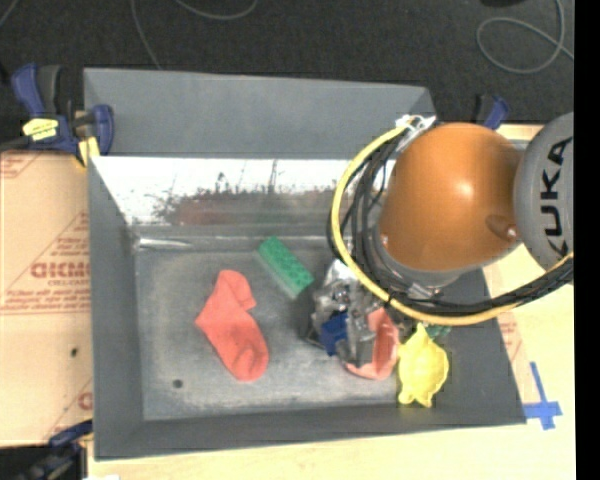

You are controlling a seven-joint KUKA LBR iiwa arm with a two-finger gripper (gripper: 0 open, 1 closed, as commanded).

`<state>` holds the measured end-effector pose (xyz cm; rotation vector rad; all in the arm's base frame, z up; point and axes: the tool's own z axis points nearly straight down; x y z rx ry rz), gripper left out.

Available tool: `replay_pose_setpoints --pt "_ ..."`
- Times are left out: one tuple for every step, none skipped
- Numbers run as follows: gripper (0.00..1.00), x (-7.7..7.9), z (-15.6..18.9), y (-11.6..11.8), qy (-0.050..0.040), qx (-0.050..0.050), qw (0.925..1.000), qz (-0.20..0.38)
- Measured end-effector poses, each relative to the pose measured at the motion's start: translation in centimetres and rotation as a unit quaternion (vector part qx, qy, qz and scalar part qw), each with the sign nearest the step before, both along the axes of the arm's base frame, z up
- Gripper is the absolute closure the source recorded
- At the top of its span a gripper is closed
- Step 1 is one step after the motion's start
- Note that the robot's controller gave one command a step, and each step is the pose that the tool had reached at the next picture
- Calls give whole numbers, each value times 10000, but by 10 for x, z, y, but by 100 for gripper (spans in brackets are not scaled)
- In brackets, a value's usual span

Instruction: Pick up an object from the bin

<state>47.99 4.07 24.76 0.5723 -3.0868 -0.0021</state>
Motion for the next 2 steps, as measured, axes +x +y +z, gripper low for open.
replay_pose_setpoints --pt "100 0 0 0 1 1 10000 -1" --pt "100 12 -6 -54 -24 1 9991 426"
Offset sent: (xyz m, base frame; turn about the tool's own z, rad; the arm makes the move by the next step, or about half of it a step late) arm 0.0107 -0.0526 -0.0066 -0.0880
